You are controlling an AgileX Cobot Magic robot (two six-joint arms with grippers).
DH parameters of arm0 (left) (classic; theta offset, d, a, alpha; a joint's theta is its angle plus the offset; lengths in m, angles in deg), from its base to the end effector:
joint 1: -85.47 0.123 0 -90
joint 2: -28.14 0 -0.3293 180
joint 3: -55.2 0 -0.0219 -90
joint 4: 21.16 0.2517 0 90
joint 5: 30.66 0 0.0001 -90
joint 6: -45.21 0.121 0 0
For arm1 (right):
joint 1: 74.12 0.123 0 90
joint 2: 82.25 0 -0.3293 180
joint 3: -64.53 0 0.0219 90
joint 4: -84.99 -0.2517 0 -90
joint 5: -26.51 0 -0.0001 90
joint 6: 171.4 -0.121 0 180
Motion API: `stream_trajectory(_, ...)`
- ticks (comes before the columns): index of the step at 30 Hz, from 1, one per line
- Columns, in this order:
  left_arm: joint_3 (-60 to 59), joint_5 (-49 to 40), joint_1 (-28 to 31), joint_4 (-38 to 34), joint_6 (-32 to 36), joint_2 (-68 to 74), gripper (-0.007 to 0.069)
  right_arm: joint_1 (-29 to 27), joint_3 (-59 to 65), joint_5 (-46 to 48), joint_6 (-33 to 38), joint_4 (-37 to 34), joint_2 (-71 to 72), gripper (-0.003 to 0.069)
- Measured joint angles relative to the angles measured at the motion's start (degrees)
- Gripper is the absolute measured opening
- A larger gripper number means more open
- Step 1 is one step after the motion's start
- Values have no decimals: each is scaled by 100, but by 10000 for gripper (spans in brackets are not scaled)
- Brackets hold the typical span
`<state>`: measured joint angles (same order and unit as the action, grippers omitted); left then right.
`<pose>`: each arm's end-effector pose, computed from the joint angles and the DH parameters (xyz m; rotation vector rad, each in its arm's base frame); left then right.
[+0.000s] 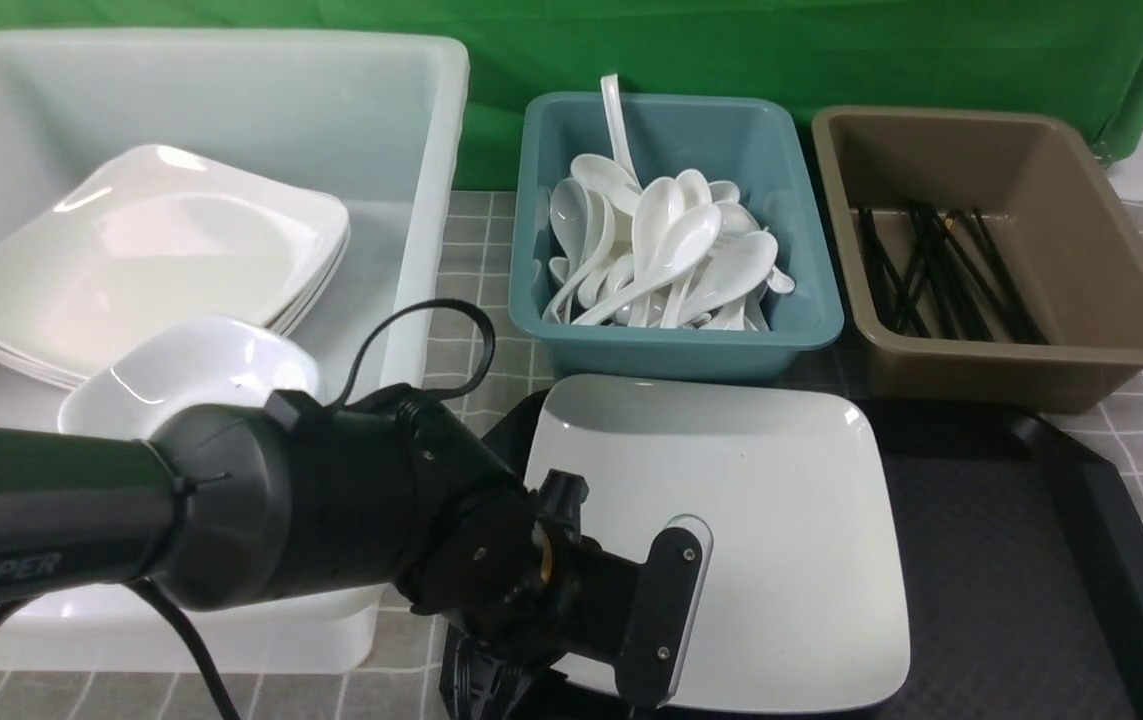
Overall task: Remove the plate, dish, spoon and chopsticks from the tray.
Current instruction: Use the left arm to grab a plate from the dinner plate
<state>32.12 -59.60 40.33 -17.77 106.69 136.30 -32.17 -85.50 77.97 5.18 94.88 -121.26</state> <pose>0.2475 -0.2438 0.1727 2.2855 1.6212 0.1218 0.0666 0.0380 0.3809 -0.7233 1.9728 0.2727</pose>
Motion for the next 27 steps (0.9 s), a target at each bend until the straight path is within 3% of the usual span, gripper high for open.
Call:
stream_trajectory(4, -5, -7, -9, 48, -17, 0, 274, 0, 0, 0, -4, -36, 24, 144)
stream_trajectory(11, 44, -250, -211, -65, -96, -140, 246, 0, 0, 0, -4, -69, 30, 144)
stream_trajectory(19, 156, -495, -1029, -109, -792, -1242, 50, 0, 0, -120, -6, -106, 30, 144)
stream_trajectory(27, 219, -1121, -1308, -339, -1219, -2253, 24, 0, -396, -296, -400, 467, 34, 144)
